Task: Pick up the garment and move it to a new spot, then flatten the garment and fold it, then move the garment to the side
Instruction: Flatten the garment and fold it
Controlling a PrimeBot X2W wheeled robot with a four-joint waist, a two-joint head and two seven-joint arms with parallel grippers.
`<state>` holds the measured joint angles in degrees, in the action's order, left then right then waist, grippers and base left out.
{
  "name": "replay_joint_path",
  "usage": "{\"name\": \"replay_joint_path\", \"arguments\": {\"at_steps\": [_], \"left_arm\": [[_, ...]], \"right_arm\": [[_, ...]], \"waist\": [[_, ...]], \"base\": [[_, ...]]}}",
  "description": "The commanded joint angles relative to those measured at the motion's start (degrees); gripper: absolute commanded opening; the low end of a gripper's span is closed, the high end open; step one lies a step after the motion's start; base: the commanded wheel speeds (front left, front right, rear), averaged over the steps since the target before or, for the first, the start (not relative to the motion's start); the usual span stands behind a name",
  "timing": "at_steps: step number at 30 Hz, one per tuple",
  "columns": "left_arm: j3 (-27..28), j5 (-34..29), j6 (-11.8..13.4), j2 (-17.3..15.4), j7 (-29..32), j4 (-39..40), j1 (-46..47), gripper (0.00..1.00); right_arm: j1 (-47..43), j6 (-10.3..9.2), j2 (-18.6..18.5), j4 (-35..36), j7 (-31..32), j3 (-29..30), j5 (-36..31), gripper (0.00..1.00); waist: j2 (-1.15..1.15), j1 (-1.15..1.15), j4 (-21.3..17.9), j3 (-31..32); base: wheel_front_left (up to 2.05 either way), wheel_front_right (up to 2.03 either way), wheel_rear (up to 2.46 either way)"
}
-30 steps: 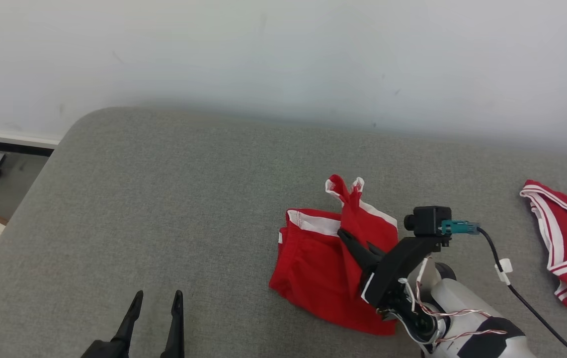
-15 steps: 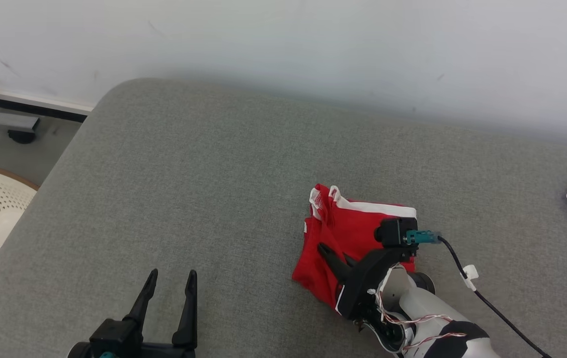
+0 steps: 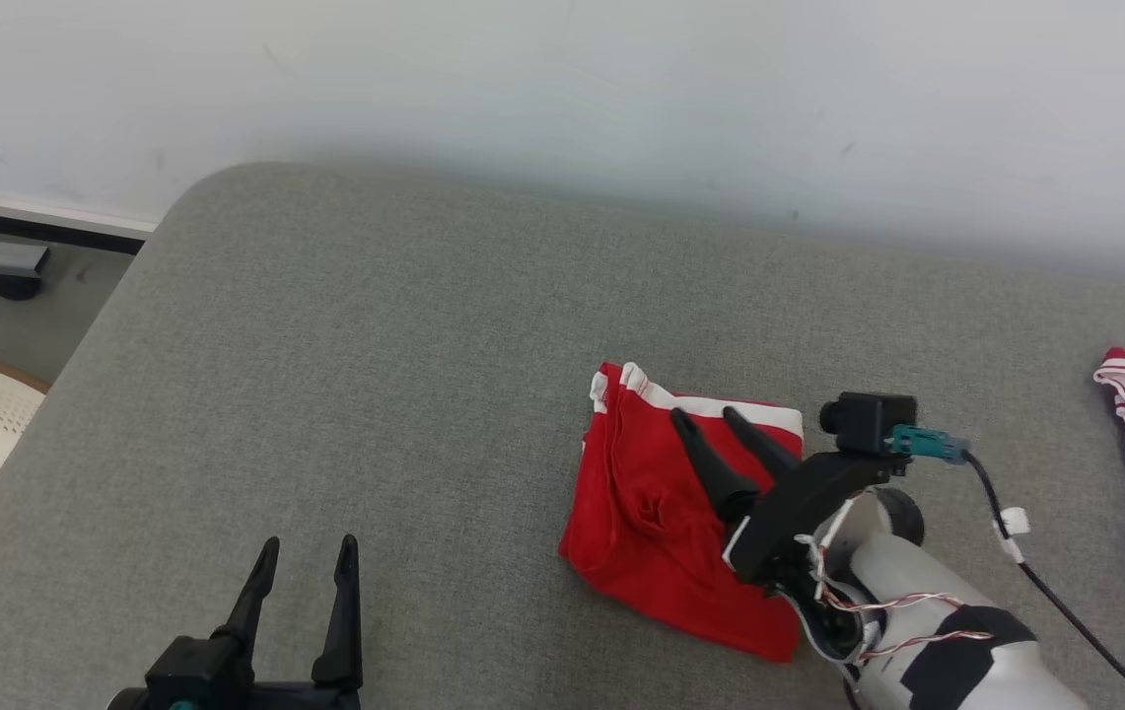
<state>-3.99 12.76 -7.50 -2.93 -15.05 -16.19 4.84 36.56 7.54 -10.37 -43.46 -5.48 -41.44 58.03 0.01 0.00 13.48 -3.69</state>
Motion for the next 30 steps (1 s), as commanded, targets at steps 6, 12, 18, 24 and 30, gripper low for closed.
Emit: {"name": "replay_joint_path", "arguments": {"at_steps": [6,12,18,24,30], "left_arm": [[1.6,-0.8,0.1,0.1,-0.2,0.7,-1.6,1.00],[1.7,-1.0,0.1,0.1,-0.2,1.1,-2.1,1.00],[1.5,-0.8,0.1,0.1,-0.2,1.3,-1.6,1.00],[1.0,-1.0,0.1,0.1,-0.2,1.0,-0.7,1.00],[0.3,-1.1,0.1,0.1,-0.2,0.7,-0.2,1.00]], "right_arm": [[-2.3,-0.12,-5.7,1.5,-6.0,2.8,0.4,1.00],[-5.0,-0.12,-8.0,0.5,-8.5,4.3,-2.3,0.83],[-7.0,-0.12,-7.5,-1.3,-9.4,3.6,-6.8,0.00],[-7.5,-0.12,-5.4,-3.1,-9.7,3.1,-9.4,0.00],[-7.1,-0.12,-3.3,-5.2,-9.7,1.9,-11.1,0.00]], "waist": [[-0.01,0.00,-1.5,0.7],[-0.01,0.00,-1.8,0.3],[-0.01,0.00,-1.5,-0.4],[-0.01,0.00,-0.6,-0.8],[-0.01,0.00,0.7,-0.8]], "base": [[0.00,0.00,0.00],[0.00,0.00,0.00],[0.00,0.00,0.00],[0.00,0.00,0.00],[0.00,0.00,0.00]]}}
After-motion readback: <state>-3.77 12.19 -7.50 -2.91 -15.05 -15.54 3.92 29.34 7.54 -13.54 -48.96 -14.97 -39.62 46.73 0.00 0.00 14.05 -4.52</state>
